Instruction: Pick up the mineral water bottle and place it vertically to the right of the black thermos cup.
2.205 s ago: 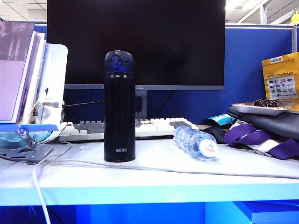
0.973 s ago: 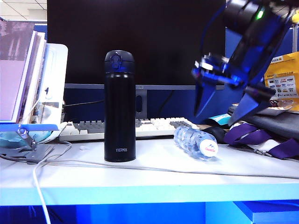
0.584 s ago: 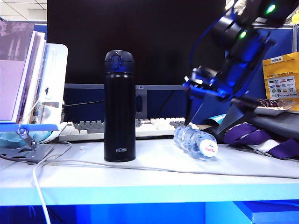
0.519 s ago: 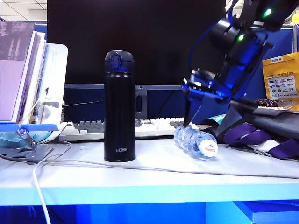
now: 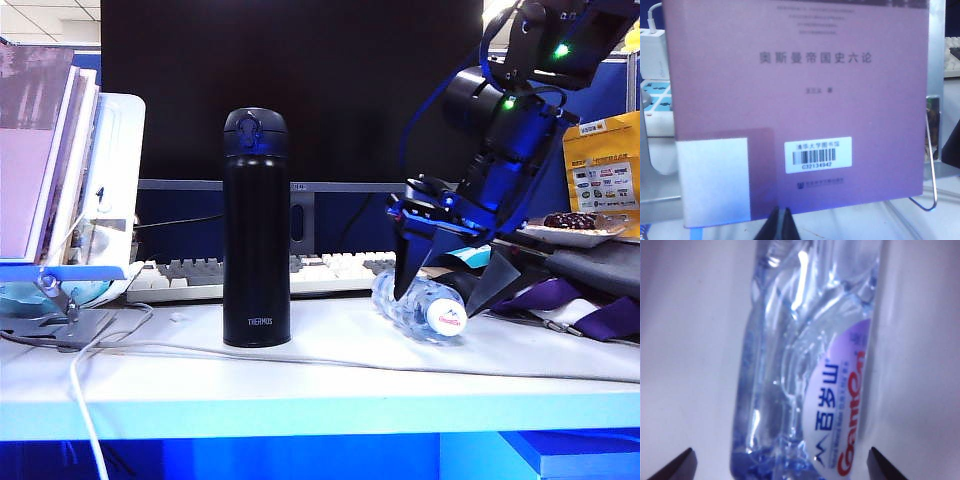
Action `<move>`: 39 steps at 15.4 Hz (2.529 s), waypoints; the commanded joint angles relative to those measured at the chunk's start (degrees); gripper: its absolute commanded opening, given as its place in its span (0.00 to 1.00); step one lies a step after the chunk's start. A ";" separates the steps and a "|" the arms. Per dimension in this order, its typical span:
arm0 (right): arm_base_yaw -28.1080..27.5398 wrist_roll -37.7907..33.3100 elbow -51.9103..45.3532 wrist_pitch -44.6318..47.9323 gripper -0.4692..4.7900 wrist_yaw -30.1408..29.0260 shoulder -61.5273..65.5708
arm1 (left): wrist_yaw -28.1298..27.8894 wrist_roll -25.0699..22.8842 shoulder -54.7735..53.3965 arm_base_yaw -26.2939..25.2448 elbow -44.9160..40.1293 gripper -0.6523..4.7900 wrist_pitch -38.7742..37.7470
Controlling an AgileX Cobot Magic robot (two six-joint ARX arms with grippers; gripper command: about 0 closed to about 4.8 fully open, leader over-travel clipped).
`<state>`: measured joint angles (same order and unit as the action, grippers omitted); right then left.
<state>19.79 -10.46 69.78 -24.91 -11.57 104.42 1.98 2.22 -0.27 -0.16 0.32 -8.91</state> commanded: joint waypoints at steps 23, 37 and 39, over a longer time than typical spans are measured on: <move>0.15 0.02 9.16 -7.89 0.52 0.92 5.90 | 0.24 -0.09 0.17 0.00 -0.02 0.11 -0.66; 0.17 15.52 29.22 -37.27 0.52 28.15 -1.79 | 0.24 -0.09 0.17 0.00 -0.02 0.11 -0.66; 0.17 15.02 32.81 -46.93 0.52 31.52 -1.79 | 0.22 -0.09 0.17 0.00 -0.02 0.11 -0.66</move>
<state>19.73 5.02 100.88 -69.65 19.18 103.44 1.98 2.22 -0.27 -0.16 0.32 -8.88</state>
